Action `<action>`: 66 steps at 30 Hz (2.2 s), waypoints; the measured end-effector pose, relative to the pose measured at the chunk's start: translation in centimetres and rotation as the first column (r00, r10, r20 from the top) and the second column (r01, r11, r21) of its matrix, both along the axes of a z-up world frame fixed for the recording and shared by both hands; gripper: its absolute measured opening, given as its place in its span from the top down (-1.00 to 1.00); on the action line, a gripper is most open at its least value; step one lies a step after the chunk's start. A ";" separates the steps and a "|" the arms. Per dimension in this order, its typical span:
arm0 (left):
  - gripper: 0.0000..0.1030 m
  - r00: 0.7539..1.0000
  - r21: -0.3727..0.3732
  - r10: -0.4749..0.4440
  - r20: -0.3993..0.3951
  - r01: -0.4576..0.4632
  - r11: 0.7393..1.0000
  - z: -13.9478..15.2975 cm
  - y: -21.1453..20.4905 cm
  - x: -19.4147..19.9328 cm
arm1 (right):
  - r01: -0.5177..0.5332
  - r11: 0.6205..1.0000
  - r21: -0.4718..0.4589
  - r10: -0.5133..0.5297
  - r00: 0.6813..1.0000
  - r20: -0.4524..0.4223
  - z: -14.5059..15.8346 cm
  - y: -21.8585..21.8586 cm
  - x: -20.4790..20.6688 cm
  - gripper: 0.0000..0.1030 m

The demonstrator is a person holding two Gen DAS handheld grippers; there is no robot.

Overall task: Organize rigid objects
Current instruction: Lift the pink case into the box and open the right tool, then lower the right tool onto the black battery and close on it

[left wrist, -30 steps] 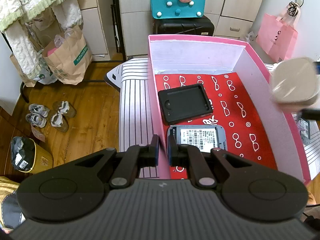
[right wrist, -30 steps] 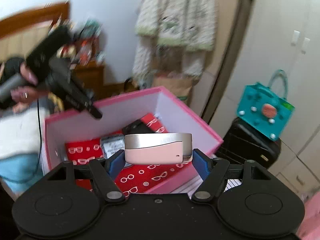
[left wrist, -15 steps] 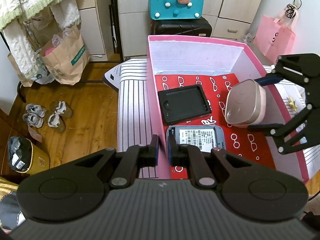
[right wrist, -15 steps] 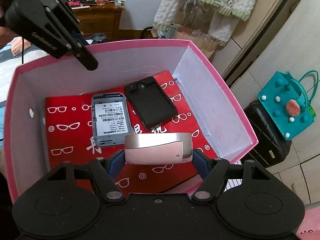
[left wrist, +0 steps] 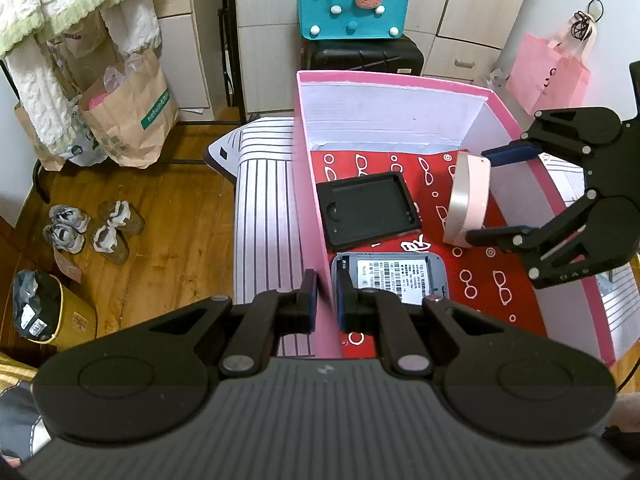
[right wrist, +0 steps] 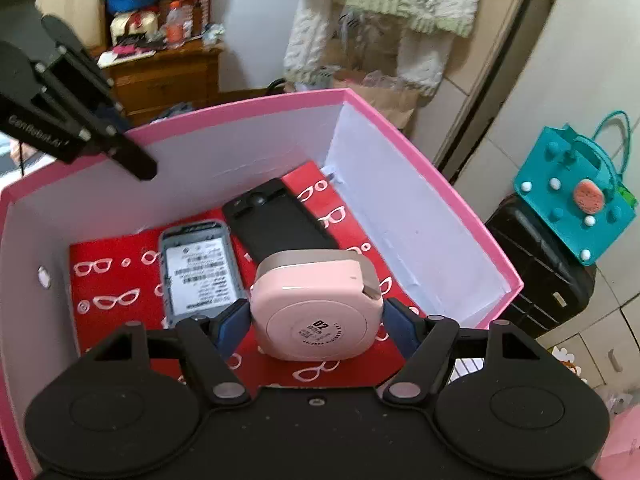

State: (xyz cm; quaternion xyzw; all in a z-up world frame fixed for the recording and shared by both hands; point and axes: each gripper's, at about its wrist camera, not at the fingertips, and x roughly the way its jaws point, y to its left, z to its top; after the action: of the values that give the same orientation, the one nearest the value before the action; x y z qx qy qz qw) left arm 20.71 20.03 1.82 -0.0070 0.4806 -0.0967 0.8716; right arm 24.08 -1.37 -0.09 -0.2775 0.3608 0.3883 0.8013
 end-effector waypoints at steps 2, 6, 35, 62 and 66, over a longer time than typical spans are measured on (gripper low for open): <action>0.83 1.000 0.001 0.001 0.001 -0.001 1.000 0.1 0.1 0.0 | 0.012 1.000 0.023 -0.012 1.000 0.018 0.5 -0.5 -0.1 -0.49; 0.83 1.000 0.000 0.000 0.001 0.000 1.000 0.0 0.1 -0.1 | 0.059 0.989 0.139 -0.064 0.997 0.035 2.8 -2.9 -0.8 -0.50; 0.83 1.000 0.005 0.025 0.006 -0.025 1.000 0.1 0.1 0.0 | 0.333 0.921 0.204 -0.321 0.943 -0.089 -6.2 -12.1 -3.3 -0.49; 0.83 1.000 -0.003 0.026 -0.003 -0.026 1.000 -0.1 0.1 0.1 | 0.393 0.903 0.172 -0.392 0.919 -0.039 -6.3 -11.5 -3.0 -0.42; 0.83 1.000 -0.004 0.029 0.002 -0.029 1.000 -0.1 0.2 0.1 | 0.361 0.921 0.144 -0.367 0.930 0.013 -5.8 -11.5 -4.2 -0.42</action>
State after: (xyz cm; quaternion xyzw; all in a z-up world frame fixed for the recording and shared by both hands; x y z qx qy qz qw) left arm 20.86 20.23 1.74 -0.0156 0.4795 -0.0853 0.8732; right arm 19.89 -12.89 -5.87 -0.1568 0.3621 0.2512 0.8838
